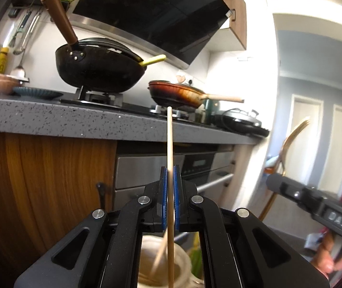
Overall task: Organize utensils
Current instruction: 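Lift the gold fork toward the short cup while the left tool lifts the chopstick toward the tall cup, then lower the chopstick into the tall cup while the right tool drops the gold fork into the short cup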
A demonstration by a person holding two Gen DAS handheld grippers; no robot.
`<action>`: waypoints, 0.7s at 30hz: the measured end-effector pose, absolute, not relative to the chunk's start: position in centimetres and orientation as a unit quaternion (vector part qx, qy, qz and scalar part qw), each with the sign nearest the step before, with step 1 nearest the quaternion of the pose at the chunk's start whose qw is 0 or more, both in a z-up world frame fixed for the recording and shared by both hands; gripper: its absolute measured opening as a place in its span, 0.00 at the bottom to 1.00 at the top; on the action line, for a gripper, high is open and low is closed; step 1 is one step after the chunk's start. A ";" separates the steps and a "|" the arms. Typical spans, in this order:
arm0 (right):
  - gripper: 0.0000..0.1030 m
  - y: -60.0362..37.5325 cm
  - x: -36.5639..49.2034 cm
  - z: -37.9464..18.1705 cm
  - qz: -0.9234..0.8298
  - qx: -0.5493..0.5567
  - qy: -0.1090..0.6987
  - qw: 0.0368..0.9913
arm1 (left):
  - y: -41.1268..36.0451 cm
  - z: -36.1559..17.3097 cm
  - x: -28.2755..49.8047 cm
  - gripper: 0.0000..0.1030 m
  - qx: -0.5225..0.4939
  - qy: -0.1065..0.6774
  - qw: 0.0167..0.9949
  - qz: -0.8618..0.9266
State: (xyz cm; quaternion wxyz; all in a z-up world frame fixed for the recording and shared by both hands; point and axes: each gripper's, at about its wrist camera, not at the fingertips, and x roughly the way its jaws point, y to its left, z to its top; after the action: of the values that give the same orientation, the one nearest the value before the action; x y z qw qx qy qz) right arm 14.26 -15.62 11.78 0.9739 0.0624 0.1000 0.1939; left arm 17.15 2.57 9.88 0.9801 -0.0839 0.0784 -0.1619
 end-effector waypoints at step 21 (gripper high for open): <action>0.05 -16.1 16.2 5.4 0.210 0.080 0.177 0.958 | 0.2 6.7 13.1 0.05 0.019 0.083 0.986 -0.144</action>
State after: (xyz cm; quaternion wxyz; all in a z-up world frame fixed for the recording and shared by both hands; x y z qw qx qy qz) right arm 16.18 -16.15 5.35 0.9583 0.0799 0.1768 0.2098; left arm 13.12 0.25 6.74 0.9859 0.0195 0.0828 -0.1443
